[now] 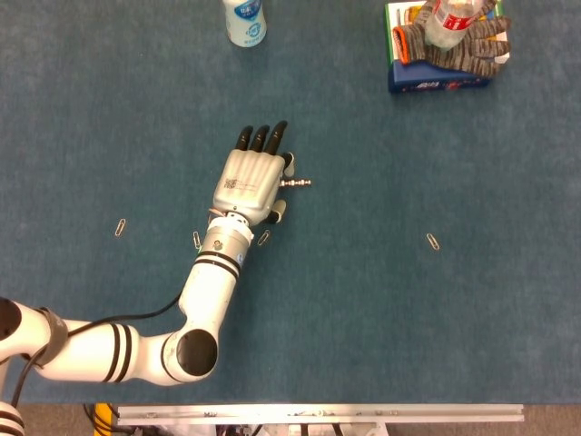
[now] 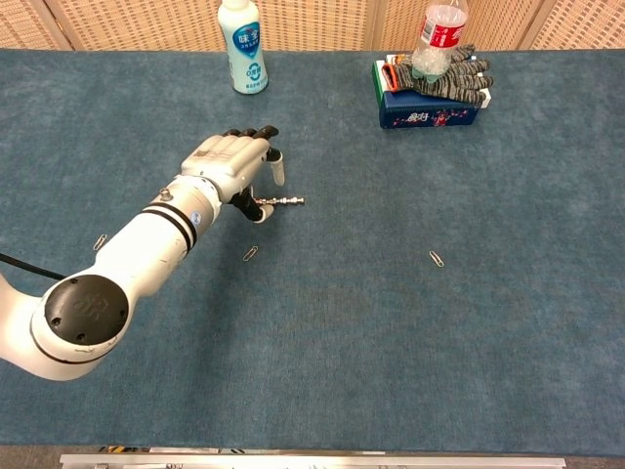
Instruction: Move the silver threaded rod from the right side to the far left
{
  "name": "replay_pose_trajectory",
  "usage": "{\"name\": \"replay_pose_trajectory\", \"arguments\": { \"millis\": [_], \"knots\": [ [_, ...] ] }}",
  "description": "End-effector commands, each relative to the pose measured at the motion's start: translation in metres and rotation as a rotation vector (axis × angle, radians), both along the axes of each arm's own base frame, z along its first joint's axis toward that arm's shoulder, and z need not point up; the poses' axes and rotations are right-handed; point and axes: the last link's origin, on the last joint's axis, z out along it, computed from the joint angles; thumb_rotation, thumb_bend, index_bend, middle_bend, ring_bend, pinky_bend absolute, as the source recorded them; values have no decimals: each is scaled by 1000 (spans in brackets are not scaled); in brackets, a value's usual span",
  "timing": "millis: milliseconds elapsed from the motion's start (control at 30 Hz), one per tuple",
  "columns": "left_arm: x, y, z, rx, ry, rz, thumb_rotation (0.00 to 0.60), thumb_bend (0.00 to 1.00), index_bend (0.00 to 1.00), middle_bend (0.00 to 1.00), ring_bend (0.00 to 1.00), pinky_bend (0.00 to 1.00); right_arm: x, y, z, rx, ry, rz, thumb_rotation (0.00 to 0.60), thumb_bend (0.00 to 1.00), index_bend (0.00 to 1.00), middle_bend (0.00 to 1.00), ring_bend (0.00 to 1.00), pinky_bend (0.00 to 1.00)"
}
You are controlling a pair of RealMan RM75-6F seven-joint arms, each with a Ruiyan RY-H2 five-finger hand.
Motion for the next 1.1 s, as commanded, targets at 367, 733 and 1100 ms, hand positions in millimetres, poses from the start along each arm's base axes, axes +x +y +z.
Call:
{"name": "replay_pose_trajectory", "arguments": {
  "millis": [367,733,1100],
  "knots": [
    [-2,7,-9,12,23,25,600,305,366,0,0,0,-2,3,3,-11,-6,-6,600,168,221,113,0,1],
    [-8,14,-14,25,38,53,600,305,375,0,0,0,-4,3,4,-15,-9,-12,600,169,226,113,0,0],
    [-9,17,-17,30,34,68,600,233,402,0,0,0,-5,4,8,-28,-13,-14,600,169,228,113,0,0]
  ]
}}
